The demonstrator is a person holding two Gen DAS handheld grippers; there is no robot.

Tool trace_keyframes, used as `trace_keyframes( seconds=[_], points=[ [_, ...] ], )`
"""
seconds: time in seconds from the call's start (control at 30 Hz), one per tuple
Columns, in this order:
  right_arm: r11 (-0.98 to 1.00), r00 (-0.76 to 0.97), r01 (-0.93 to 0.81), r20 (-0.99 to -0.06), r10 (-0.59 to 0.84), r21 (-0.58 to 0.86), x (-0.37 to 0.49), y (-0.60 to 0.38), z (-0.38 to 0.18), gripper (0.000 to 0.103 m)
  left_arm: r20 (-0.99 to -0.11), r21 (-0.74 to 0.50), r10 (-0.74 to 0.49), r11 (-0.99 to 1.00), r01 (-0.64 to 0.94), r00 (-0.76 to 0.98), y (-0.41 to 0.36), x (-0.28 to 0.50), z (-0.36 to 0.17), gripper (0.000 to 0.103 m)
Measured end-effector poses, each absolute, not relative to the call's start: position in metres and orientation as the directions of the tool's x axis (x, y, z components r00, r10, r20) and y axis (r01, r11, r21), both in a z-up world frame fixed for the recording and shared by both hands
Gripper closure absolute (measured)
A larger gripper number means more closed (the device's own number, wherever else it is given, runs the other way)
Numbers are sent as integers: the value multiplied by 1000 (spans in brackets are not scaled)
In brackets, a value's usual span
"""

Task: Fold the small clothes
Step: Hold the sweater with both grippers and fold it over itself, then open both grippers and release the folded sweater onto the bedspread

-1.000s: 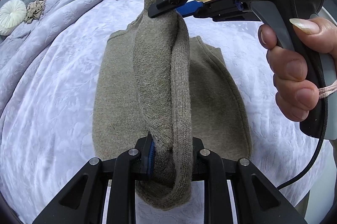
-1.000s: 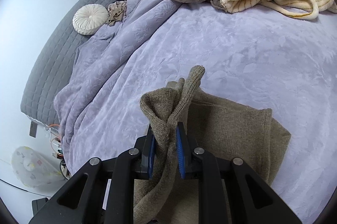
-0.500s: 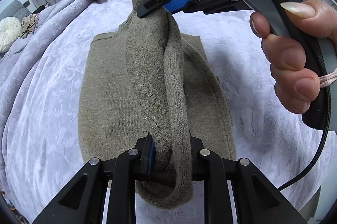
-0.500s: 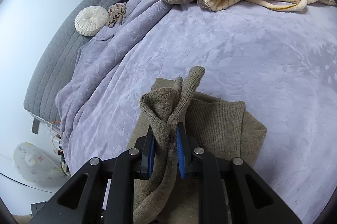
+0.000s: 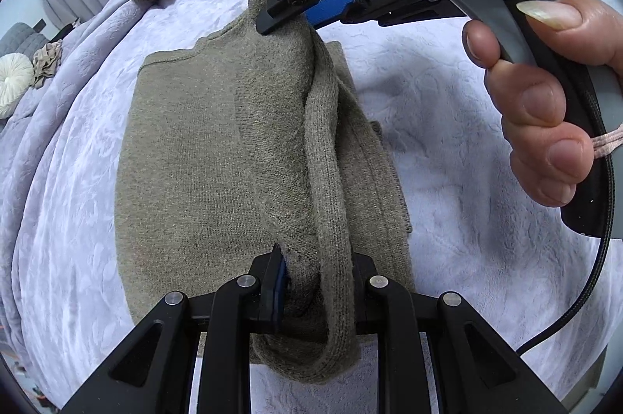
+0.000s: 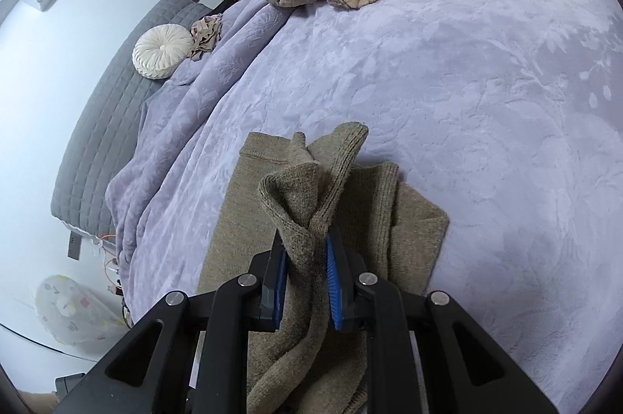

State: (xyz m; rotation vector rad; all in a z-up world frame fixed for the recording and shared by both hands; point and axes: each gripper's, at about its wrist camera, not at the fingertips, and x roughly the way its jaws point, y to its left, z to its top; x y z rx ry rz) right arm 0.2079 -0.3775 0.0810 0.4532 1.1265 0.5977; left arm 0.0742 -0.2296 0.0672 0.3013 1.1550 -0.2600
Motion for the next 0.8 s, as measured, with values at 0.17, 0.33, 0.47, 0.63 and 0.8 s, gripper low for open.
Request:
trace_keyframes(
  seconds=[0.17, 0.33, 0.47, 0.63, 0.8],
  points=[
    [753, 313, -204, -687, 656, 626, 208, -387, 73, 83, -921, 134, -20, 922, 364, 388, -238, 73, 60, 80],
    [758, 313, -184, -694, 648, 625, 209, -391, 62, 83, -910, 191, 26, 913, 362, 414, -250, 68, 54, 79],
    [773, 323, -184, -705, 631, 607, 207, -390, 61, 83, -904, 217, 49, 908, 357, 425, -256, 62, 55, 77],
    [805, 327, -160, -739, 589, 571, 204, -391, 67, 67, -922, 116, -34, 927, 358, 385, -247, 59, 69, 44],
    [813, 416, -152, -710, 568, 562, 188, -406, 98, 41, -914, -86, -229, 916, 391, 336, -223, 43, 96, 44]
  ],
)
